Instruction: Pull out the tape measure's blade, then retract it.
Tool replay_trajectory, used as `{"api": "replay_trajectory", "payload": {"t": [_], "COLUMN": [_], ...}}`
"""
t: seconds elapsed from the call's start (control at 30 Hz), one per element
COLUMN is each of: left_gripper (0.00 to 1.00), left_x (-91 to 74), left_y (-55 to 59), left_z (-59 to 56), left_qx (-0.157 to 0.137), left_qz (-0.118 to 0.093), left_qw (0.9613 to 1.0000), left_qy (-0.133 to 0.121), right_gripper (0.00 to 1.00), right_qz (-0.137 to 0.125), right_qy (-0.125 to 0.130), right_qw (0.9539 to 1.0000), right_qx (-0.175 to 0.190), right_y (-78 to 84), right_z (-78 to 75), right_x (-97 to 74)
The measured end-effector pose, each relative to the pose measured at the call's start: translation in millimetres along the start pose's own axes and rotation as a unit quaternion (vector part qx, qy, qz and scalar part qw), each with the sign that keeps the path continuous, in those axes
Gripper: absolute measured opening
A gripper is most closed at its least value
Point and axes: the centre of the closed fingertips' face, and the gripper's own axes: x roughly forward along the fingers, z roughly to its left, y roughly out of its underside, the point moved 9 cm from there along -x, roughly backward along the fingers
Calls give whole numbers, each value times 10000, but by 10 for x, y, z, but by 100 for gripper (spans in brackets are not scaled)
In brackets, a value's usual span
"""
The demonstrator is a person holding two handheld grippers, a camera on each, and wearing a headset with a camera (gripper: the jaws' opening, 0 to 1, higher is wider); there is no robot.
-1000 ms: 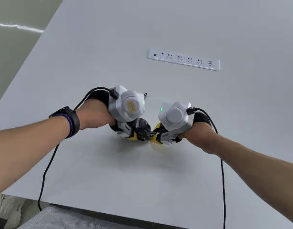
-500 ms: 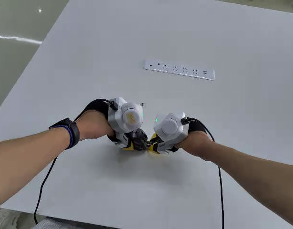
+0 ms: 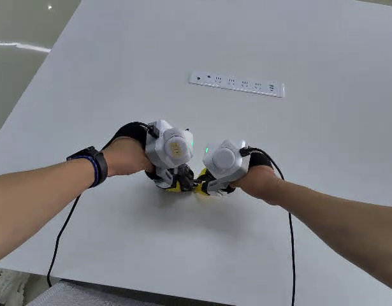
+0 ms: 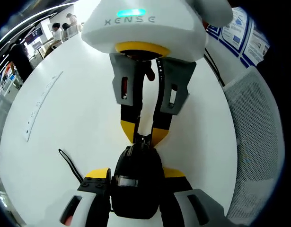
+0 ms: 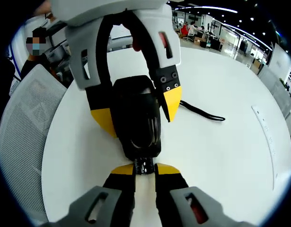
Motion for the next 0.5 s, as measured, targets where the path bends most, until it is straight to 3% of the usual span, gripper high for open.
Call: {"api": "replay_trajectory", "payload": {"t": [0.5], "left_gripper": [36], "left_x": [-8], "left_y": [-4], "left_z": [-6], "left_qx": [-16], "left_qz": [163], "left_qw": [9999], "left_qy": [-48], "right_gripper": [14], "right_qz": [-92], "right_qy": [98], "right_qw": [9996], "right_qx": [-249], "right_y": [63], "right_z": [7], "right_x": [-28]}}
